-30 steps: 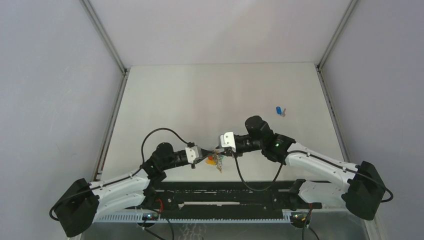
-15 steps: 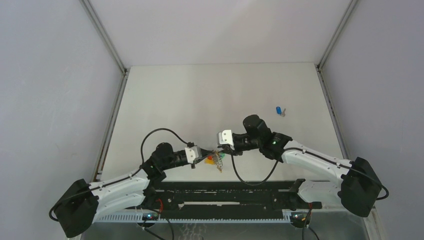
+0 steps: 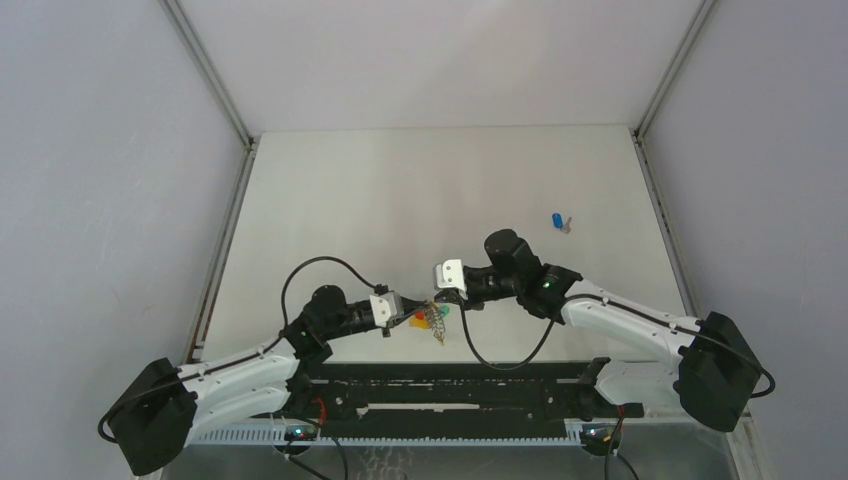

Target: Put the keys on the keyring

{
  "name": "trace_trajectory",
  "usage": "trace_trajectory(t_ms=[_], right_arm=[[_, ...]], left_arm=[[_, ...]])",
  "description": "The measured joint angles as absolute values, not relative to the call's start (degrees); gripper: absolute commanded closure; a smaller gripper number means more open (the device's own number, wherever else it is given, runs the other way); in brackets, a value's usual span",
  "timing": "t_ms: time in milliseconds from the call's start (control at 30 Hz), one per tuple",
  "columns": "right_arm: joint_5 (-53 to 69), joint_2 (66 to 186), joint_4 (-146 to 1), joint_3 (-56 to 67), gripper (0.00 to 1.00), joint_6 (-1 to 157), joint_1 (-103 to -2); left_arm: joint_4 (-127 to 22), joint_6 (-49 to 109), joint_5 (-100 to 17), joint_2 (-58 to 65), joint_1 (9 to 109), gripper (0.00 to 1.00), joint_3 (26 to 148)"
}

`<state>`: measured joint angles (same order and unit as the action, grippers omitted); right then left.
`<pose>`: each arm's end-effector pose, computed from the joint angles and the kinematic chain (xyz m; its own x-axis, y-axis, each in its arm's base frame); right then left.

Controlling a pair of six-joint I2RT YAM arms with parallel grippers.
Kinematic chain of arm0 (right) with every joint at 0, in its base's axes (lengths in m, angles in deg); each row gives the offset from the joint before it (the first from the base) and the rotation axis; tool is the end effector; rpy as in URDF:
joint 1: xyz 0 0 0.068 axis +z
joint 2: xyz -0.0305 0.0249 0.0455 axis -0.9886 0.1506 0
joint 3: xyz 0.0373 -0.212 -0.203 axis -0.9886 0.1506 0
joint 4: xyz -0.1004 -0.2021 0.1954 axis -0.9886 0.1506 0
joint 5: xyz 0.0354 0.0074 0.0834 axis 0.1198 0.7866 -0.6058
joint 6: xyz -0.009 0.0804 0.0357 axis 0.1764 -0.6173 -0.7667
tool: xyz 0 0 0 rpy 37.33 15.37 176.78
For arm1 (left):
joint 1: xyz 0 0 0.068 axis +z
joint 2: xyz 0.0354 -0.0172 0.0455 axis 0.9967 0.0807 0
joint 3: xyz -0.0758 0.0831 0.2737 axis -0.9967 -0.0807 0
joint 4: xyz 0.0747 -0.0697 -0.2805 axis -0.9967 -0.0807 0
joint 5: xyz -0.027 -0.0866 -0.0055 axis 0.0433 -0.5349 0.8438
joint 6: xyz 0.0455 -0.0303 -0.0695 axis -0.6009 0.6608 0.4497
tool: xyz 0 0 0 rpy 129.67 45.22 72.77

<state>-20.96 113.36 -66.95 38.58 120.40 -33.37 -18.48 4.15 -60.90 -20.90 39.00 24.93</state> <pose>0.1742 0.2631 0.2366 0.2502 -0.4189 -0.8729 -0.9681 -0.0954 -0.2317 0.1362 -0.1961 0.1834 0.1743 0.1290 -0.9762 0.9470 0.2497 0.2021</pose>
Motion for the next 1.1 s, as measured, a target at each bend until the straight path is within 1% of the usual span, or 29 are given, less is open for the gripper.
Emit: trace_trajectory(t_ms=[400,1100], right_arm=[[-19.43,113.36,-66.91,38.64,1.00,121.01,-31.89],[-11.67,113.95,-65.40,38.64,1.00,123.66,-27.23]], left_arm=[[-19.11,4.15,-61.30,-20.64,39.00,1.00,24.93],[-21.56,7.47,-60.16,-18.34,39.31,1.00,25.61]])
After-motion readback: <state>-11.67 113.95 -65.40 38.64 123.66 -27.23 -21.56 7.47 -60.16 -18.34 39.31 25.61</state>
